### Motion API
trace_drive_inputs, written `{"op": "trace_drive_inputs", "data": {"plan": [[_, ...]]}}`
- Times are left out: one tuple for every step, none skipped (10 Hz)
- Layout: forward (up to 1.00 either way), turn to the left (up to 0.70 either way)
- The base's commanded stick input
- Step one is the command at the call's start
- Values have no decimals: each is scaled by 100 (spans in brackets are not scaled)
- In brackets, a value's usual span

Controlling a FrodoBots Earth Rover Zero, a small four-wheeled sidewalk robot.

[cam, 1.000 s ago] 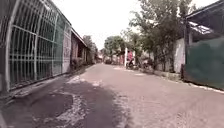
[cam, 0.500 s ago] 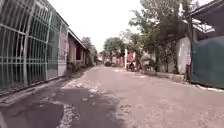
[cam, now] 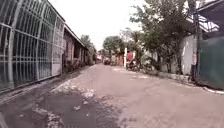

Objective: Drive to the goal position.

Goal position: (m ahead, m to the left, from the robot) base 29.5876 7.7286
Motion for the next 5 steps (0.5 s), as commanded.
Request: {"op": "trace_drive_inputs", "data": {"plan": [[70,3],[70,15],[70,29],[70,35],[70,19]]}}
